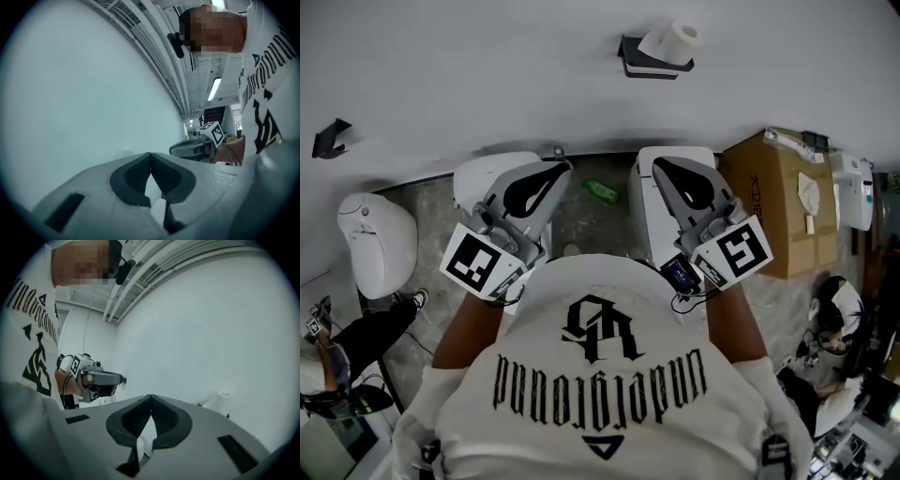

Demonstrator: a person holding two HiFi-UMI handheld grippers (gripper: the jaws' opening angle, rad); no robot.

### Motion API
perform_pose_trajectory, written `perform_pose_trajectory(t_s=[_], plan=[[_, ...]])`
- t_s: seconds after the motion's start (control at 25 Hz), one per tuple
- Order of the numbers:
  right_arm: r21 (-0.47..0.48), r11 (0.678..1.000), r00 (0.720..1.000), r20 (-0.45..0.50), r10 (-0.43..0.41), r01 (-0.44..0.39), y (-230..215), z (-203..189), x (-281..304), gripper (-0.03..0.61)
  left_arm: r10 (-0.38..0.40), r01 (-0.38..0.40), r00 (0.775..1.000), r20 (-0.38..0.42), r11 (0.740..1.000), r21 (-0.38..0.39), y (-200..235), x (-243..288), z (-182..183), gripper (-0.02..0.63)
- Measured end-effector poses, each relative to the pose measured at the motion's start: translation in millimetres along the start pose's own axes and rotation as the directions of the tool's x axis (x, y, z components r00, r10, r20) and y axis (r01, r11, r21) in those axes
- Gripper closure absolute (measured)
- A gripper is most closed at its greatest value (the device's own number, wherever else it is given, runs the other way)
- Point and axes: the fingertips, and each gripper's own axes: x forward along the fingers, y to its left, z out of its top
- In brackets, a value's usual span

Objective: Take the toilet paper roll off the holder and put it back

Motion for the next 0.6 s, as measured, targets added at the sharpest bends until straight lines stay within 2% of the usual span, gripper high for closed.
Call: perform_pose_trajectory(t_s=[0.36, 0.6], plan=[[0.032, 0.999, 1.000, -0.006, 0.014, -0.014, -21.2, -20.2, -66.3, 0.565, 0.035, -0.035, 0.998, -0.050, 0.999, -0.005, -58.1, 27.4, -11.3, 0.600], [0.036, 0.998, 0.999, 0.000, 0.045, -0.045, -15.2, -33.0, -108.9, 0.565, 0.069, -0.069, 0.996, -0.056, 0.998, 0.004, -100.7, 33.8, -16.7, 0.600]])
